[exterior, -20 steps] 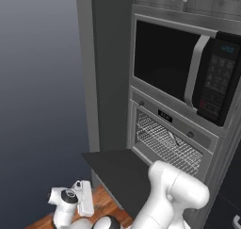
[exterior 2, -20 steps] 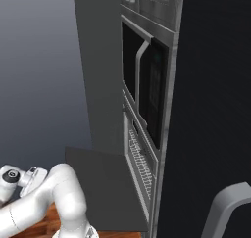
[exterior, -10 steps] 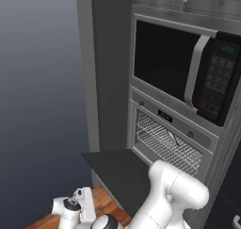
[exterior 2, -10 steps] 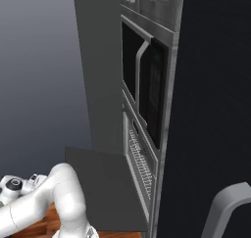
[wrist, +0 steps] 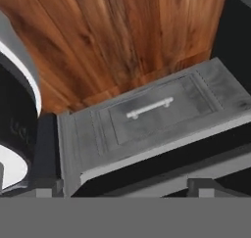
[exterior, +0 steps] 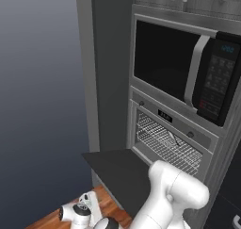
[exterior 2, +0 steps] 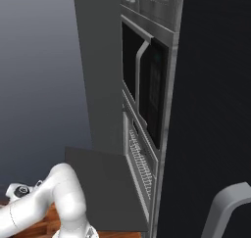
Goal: Place the fish on the top rack of the oven, and slide the tray back inside. Close the oven door.
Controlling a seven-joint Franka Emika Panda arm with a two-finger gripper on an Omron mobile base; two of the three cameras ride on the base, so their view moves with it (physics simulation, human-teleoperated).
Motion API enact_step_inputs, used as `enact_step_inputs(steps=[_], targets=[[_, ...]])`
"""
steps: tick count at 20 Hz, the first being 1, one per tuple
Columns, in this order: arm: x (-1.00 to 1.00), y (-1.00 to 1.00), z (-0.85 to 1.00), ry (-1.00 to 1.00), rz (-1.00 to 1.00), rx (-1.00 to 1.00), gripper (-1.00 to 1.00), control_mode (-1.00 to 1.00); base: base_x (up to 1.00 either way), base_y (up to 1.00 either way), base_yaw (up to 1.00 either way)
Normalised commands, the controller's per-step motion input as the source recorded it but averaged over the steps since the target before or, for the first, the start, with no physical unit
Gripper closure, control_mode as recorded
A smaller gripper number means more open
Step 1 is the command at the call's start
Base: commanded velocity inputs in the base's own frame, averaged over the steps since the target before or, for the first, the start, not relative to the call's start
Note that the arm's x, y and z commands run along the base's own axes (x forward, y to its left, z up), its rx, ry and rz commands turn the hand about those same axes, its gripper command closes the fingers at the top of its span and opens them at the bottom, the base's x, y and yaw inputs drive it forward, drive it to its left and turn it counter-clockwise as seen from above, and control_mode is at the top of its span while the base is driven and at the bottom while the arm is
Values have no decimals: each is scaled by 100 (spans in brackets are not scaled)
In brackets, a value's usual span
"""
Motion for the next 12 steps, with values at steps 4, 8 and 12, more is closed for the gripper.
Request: enact_step_inputs(steps=[4, 8, 12], targets=[[69, 0, -64, 0, 0, -13, -100, -100, 0, 0, 0], [92, 7, -81, 0, 0, -18, -100, -100, 0, 0, 0], [100, 36, -99, 0, -3, -23, -100, -100, 0, 0, 0]])
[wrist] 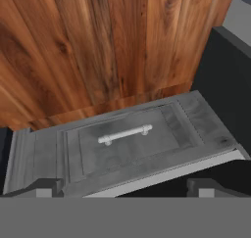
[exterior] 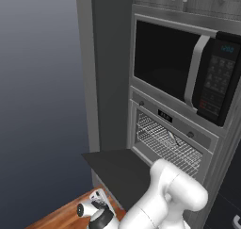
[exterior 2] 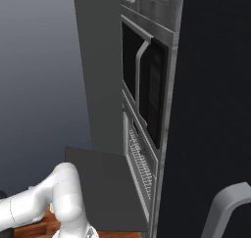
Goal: Place the fish on the top rack of the oven, and slide the tray back inside. Close the oven door.
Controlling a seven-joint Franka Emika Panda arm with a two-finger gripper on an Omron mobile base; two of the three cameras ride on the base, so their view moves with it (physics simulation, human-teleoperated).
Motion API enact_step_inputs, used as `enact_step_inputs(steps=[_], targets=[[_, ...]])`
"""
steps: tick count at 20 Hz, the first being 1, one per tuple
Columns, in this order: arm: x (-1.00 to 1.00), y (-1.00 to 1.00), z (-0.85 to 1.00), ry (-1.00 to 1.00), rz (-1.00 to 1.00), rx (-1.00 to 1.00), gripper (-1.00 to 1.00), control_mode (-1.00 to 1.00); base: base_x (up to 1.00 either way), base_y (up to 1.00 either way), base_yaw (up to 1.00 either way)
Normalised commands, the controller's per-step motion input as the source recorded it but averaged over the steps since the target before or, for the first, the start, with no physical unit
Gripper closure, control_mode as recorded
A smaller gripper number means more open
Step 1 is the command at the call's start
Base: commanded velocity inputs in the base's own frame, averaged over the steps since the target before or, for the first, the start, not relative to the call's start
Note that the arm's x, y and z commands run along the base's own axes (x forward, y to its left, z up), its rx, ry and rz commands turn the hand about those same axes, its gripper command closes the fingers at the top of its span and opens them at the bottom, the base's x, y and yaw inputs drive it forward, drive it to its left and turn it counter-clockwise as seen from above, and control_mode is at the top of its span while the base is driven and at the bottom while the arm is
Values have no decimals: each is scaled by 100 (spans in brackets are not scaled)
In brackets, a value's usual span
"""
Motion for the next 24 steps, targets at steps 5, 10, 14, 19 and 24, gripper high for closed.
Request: enact_step_inputs(steps=[5, 10, 14, 19, 24], targets=[[100, 35, -100, 0, -2, -29, -100, -100, 0, 0, 0], [81, 7, -100, 0, -8, -37, -100, -100, 0, 0, 0], [9, -29, -71, -5, -25, -46, -100, -100, 0, 0, 0], [-2, -63, -13, -14, -34, -54, -100, -100, 0, 0, 0], [-2, -81, 0, -23, -34, -61, -100, -100, 0, 0, 0]])
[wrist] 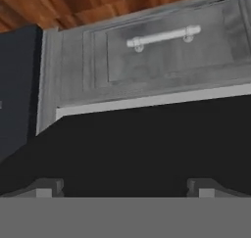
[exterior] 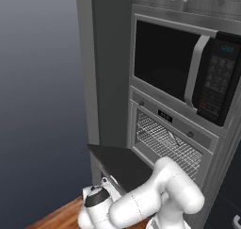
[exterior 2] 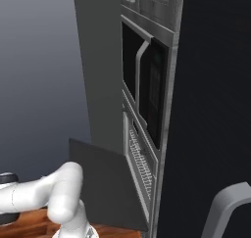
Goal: Place the fish on the top rack of the oven, and slide the tray back inside. Close the oven door.
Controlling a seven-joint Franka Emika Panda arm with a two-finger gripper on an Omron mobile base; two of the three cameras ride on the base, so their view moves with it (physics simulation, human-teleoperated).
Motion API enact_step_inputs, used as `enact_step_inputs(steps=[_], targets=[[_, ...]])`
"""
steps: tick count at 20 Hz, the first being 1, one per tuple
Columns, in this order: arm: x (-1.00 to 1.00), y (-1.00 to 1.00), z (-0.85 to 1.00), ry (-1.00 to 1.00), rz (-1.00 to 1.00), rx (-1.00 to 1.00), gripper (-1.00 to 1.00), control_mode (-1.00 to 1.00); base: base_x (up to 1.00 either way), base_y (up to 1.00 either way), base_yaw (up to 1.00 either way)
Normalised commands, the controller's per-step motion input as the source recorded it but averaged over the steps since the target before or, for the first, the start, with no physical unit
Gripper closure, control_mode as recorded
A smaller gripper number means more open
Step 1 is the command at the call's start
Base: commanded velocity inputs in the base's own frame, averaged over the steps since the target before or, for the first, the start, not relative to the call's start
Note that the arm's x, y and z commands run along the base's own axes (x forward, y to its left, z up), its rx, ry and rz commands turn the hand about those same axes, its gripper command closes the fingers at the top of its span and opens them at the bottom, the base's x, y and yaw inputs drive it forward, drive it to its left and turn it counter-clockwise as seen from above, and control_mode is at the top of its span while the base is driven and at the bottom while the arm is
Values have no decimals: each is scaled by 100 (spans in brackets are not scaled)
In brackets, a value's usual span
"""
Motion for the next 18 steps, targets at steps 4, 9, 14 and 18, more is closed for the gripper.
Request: enact_step_inputs(steps=[4, 9, 14, 18], targets=[[0, -100, 2, -20, -29, -61, -100, -100, 0, 0, 0], [18, -100, 25, -14, -20, -58, -100, -100, 0, 0, 0], [44, -100, 54, -10, -15, -54, -100, -100, 0, 0, 0], [67, -100, 69, -6, -11, -45, -100, -100, 0, 0, 0]])
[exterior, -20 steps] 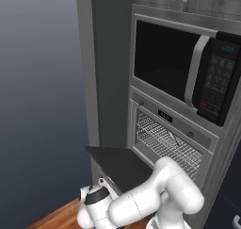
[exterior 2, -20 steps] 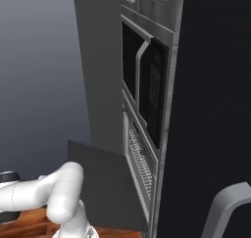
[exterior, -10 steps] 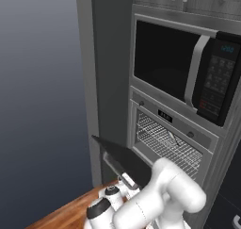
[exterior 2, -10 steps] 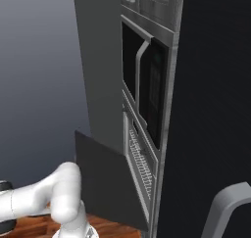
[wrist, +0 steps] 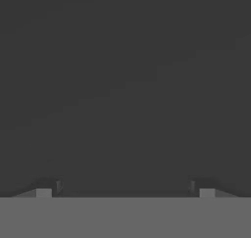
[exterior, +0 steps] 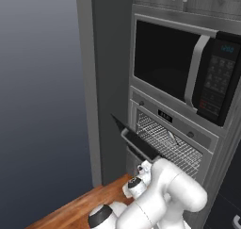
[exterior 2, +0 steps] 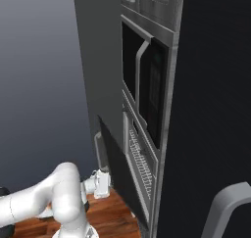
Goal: Place the fish on the top rack of the oven, and slide the tray back inside. Close the oven door.
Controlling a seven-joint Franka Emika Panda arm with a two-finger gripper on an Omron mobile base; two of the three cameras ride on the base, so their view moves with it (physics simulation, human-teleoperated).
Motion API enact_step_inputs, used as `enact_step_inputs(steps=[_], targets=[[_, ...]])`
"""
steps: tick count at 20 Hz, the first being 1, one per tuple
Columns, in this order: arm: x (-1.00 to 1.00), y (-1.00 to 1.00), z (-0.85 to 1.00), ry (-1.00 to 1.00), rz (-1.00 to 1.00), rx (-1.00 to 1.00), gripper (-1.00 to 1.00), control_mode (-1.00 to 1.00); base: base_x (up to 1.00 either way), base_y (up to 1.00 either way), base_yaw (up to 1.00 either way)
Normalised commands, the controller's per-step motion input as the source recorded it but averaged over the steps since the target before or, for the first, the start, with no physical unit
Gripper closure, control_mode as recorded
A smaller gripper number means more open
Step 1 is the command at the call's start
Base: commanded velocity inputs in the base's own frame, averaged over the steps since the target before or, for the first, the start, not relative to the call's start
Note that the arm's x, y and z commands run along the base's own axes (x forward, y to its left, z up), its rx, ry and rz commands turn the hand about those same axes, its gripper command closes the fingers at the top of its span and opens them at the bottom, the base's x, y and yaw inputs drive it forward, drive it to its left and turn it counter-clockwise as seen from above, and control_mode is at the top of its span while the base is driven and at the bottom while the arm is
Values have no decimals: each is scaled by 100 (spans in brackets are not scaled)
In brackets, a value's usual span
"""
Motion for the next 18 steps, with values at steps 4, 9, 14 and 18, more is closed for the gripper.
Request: enact_step_inputs(steps=[4, 9, 14, 18], targets=[[71, -100, 44, -2, -2, -19, -100, -100, 0, 0, 0], [99, -100, 7, 13, 6, 2, -100, -100, 0, 0, 0], [95, -100, 0, 18, 12, 9, -100, -100, 0, 0, 0], [99, -100, -15, 24, 10, 11, -100, -100, 0, 0, 0]])
